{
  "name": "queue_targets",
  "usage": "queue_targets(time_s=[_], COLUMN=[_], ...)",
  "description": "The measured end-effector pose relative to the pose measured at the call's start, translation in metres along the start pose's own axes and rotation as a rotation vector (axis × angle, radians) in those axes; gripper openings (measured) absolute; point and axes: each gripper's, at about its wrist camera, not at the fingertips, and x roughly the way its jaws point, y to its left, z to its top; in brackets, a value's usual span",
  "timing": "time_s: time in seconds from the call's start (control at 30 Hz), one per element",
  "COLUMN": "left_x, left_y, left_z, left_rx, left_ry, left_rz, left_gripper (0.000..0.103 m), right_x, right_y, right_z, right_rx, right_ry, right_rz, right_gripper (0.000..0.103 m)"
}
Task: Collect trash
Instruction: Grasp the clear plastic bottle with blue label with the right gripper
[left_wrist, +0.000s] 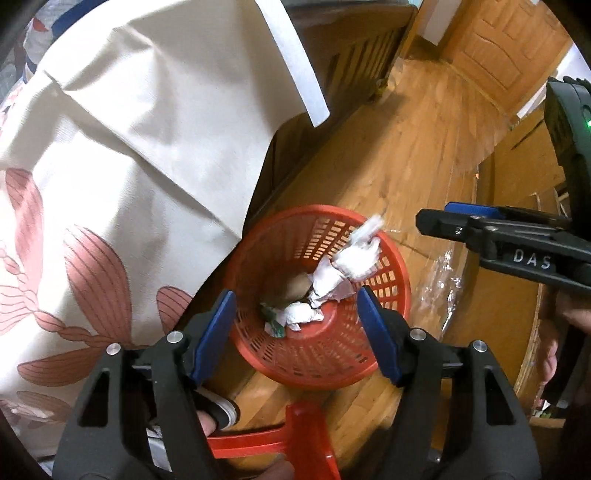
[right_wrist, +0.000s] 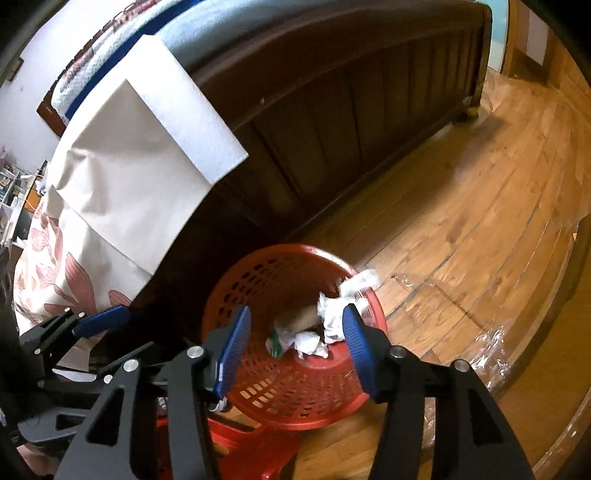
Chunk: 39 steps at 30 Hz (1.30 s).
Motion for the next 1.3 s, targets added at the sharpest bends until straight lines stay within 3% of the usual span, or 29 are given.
queue_targets(time_s=[0.3,0.47,0.57,0.67,0.77,0.93,1.1,1.3], left_x=[-0.026,-0.088,-0.132,-0.185,-0.226,-0.254,-0.251,-0.249], left_y=[0.010,0.034,0.066,0.126,0.211,0.316,0.383,0.409], left_z=[0.002,-0.003,-0.011,-0.028,-0.053,-0.093,-0.132,-0.147], left_rx=[-0.033,-0.070,-0.125,-0.249,-0.407,-0.594,-0.758,-0.809], left_ry=[-0.058,-0.165,-0.226,-0.309,-0.362,-0.421,-0.441,-0.455], left_rz=[-0.007,0.004,0.079,0.166,0.257,0.401,0.448,0.477], left_gripper=[0.068,0.068,0.068,0.076,0.077,0.079,0.079,0.079], right_x=[-0.036,-0.076,-0.102,-0.118,-0.119,-0.073,-0.021,0.054], right_y=[0.018,0.067,0.113,0.168,0.239,0.384,0.524,0.650], right_z=[0.022,0.047,0.067,0.088,0.110,0.140,0.149,0.173], right_rx=[-0.041,-0.149,-0.240,-0.327,-0.423,-0.610,-0.797,-0.867], right_ry=[-0.068,-0.149,-0.202,-0.243,-0.262,-0.241,-0.237,-0.239], right_rz=[0.025,0.051,0.093,0.159,0.240,0.339,0.387,0.339], right_gripper=[0.053,0.057,0.059,0.062,0.066,0.067,0.068,0.068])
